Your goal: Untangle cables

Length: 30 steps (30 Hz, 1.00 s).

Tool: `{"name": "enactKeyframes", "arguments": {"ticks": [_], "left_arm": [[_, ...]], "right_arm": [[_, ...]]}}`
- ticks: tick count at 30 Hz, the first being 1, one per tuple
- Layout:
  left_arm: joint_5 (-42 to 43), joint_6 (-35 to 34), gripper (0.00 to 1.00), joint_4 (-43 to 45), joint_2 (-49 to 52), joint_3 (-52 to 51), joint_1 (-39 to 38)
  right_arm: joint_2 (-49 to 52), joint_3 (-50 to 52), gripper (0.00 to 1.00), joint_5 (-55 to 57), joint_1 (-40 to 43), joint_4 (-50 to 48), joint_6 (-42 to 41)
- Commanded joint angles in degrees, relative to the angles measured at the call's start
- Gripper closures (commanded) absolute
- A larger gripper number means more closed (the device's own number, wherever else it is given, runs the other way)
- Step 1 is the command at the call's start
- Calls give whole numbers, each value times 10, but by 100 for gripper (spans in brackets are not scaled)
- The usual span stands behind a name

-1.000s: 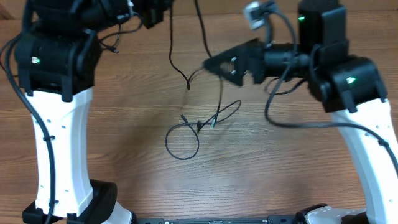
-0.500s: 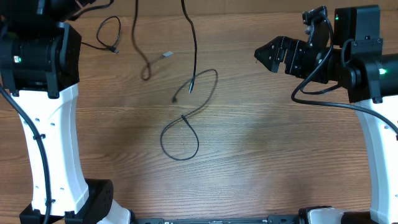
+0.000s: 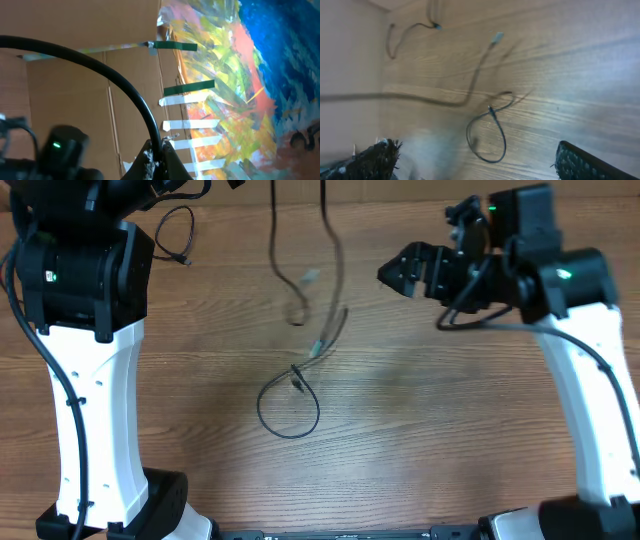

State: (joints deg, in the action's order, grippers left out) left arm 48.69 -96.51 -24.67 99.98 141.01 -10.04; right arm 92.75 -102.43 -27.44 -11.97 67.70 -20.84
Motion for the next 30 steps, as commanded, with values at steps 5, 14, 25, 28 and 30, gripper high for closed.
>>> {"name": "enactKeyframes", "arguments": {"ticks": [5,14,25,28,30], "left_arm": [[24,-8,96,-8,-7,9,-1],[-2,94,96,-140,-7,9,19],[-42,256,96,-291,-7,9,89],[-43,309,96,-312,-7,9,111],[-43,348,96,-341,-7,9,132]], "right_arm": [[84,2,20,3,-11,-45,-126],[102,2,26,56,-19,10,-122],[102,2,23,56,-18,30,-117],[102,2,23,57,-18,36,-117],[102,2,23,60,-18,36,-117]]}}
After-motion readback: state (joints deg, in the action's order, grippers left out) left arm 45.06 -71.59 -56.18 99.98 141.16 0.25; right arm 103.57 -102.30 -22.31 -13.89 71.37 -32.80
